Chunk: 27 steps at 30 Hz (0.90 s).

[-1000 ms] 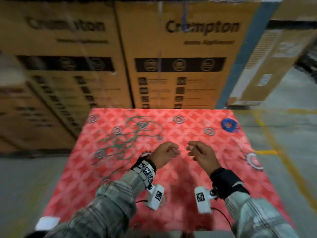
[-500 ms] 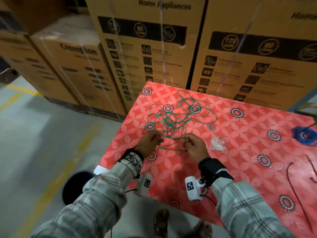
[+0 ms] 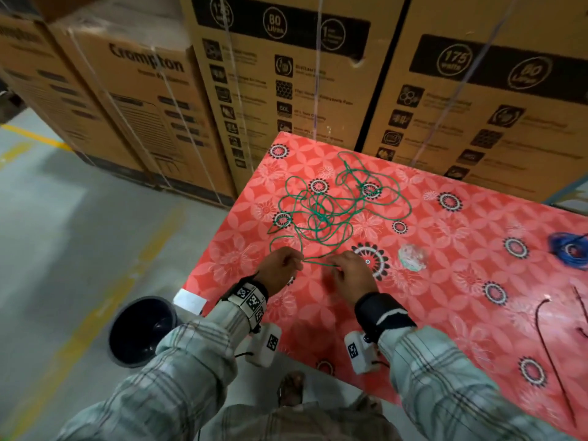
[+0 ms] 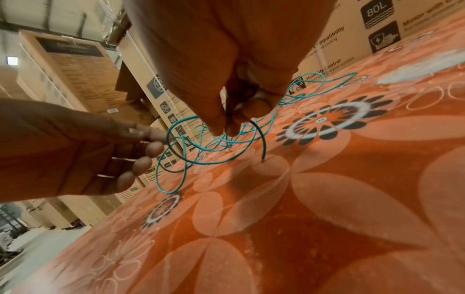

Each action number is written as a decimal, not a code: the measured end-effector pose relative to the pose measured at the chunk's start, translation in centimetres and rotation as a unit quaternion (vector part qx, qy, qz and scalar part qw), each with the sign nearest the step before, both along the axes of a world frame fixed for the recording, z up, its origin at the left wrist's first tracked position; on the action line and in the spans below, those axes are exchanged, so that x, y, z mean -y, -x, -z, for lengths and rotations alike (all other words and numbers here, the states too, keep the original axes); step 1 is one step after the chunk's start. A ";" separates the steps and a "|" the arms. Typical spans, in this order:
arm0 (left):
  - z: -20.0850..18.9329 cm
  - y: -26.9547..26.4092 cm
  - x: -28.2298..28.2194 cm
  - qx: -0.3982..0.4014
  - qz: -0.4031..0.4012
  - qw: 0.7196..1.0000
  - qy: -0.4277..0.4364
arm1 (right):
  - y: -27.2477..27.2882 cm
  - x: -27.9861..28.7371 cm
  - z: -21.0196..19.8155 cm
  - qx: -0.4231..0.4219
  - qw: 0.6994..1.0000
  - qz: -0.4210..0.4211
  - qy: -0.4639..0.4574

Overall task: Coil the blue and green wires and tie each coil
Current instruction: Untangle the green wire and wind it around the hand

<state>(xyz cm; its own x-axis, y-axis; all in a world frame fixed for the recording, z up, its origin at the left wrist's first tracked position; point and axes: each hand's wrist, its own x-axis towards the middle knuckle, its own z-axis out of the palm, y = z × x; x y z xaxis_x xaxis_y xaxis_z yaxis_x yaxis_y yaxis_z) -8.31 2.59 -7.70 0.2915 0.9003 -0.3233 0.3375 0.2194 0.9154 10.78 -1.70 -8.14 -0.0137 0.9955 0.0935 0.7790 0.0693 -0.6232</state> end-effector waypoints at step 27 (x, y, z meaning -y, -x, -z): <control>-12.6 -6.1 -3.2 0.008 0.175 0.971 -0.162 | -4.3 -2.5 -12.9 -0.490 0.859 0.132 0.072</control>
<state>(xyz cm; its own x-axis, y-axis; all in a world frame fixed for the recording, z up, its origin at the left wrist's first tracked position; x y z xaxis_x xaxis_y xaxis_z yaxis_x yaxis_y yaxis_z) -2.26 5.80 4.87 0.6003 0.7991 -0.0313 0.3239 -0.2072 0.9231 15.12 0.82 4.78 0.2286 0.9543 -0.1926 -0.1472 -0.1617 -0.9758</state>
